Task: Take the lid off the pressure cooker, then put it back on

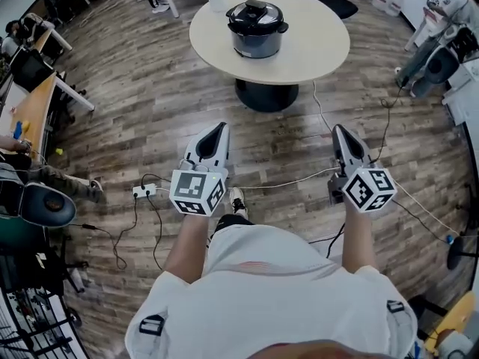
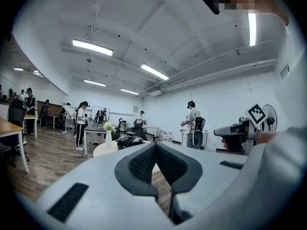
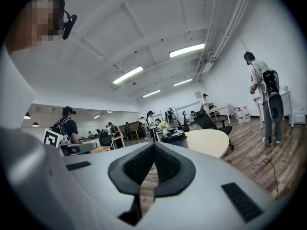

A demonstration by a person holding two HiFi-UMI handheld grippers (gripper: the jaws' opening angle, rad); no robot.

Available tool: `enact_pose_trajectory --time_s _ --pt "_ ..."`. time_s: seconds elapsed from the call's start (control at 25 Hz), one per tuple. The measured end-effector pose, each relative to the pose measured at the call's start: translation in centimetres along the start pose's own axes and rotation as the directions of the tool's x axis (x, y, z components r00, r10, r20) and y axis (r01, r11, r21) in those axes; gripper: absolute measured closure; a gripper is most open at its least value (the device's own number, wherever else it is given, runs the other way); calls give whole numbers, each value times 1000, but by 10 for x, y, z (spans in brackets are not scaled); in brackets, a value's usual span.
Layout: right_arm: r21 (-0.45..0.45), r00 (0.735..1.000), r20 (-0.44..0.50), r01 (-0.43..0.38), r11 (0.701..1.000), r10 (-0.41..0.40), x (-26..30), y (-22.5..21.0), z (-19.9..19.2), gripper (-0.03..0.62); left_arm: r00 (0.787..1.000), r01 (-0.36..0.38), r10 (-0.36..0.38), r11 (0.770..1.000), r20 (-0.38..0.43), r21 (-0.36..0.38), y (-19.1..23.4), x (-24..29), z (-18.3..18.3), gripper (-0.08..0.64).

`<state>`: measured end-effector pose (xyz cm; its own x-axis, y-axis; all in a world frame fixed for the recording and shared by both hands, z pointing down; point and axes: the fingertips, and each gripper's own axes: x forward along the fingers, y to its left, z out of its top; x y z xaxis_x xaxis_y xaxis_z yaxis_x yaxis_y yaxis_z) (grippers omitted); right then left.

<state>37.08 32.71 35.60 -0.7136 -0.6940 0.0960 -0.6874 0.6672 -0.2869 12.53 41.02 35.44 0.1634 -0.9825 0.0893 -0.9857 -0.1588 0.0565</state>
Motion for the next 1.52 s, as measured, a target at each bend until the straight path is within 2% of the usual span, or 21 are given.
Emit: enact_pose_trajectory --time_s 0.28,0.52,0.76,1.0,1.16,1.52 --pt "-56 1000 -6 0 998 0 112 33 19 592 1000 20 -20 1000 16 -23 101 49 16 555" --pt "-83 999 -35 16 996 -19 198 62 18 592 999 30 -30 999 14 -45 189 79 15 555" --pt "-110 997 -73 9 994 -18 262 73 15 592 999 49 -48 997 13 -58 239 108 16 555" --pt "-119 998 -61 11 993 -18 316 56 28 592 998 59 -59 997 10 -48 268 148 20 555" --pt "-106 999 -36 6 994 -10 370 31 44 592 1000 24 -24 999 13 -29 304 187 33 555" --pt "-91 999 -30 -21 996 18 473 -70 81 592 1000 -7 7 1000 -10 -4 324 322 51 555"
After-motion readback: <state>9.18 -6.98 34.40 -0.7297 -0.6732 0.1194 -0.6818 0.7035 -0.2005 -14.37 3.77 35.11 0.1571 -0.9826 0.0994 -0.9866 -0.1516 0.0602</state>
